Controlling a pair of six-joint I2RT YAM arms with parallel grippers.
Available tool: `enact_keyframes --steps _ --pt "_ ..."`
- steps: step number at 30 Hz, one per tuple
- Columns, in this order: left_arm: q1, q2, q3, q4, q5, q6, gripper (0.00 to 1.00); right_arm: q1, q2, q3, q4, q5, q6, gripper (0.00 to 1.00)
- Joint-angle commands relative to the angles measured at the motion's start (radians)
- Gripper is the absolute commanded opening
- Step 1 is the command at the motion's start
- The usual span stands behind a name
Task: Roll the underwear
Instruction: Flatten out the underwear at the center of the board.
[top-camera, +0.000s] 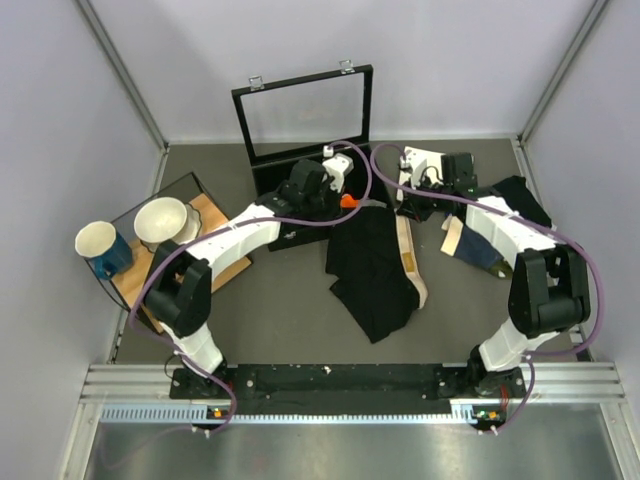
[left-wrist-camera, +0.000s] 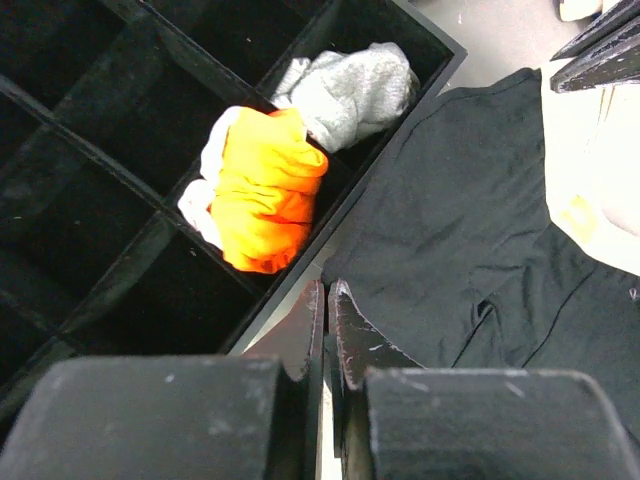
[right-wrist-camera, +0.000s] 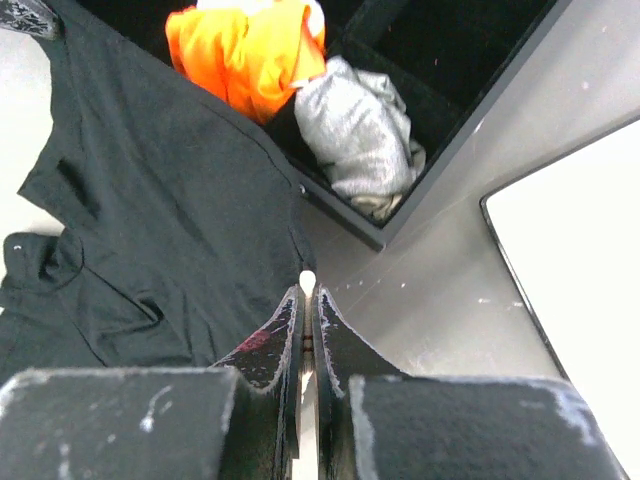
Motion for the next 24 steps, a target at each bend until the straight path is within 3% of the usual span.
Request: enact_keyframes --steps 1,7,10,12,13,15,20,23,24 --pt "-0.001 -0.114 0.002 0.026 -0.071 0.061 0.00 0.009 -0.003 0.059 0.049 -0.072 -0.010 0.00" --pt "0.005 -0.151 -0.029 -0.009 -0.099 0.109 0.00 0.010 0.008 0.044 0.046 -0.109 0.008 0.00" --pt "0.007 -0.126 -0.016 -0.043 -0.088 0.100 0.00 0.010 0.011 0.048 0.029 -0.078 0.016 0.14" --pt "0.007 -0.118 -0.005 -0.059 -0.093 0.081 0.02 0.012 -0.005 0.058 0.005 -0.048 0.008 0.32" --pt "0.007 -0.120 0.006 -0.075 -0.113 0.077 0.05 0.012 -0.034 0.055 -0.012 -0.035 0.001 0.37" --pt "0.007 -0.132 0.012 -0.084 -0.168 0.051 0.23 0.012 -0.075 0.032 -0.020 0.004 -0.022 0.50" --pt "0.008 -0.226 0.011 -0.122 -0.275 0.041 0.44 0.010 -0.274 -0.068 -0.099 0.020 -0.105 0.65" --pt "0.013 -0.296 0.001 -0.156 -0.271 0.052 0.51 0.012 -0.350 -0.102 -0.284 -0.111 -0.369 0.76" --pt "0.013 -0.340 -0.017 -0.164 -0.227 0.053 0.51 0.012 -0.389 -0.131 -0.436 -0.173 -0.595 0.78"
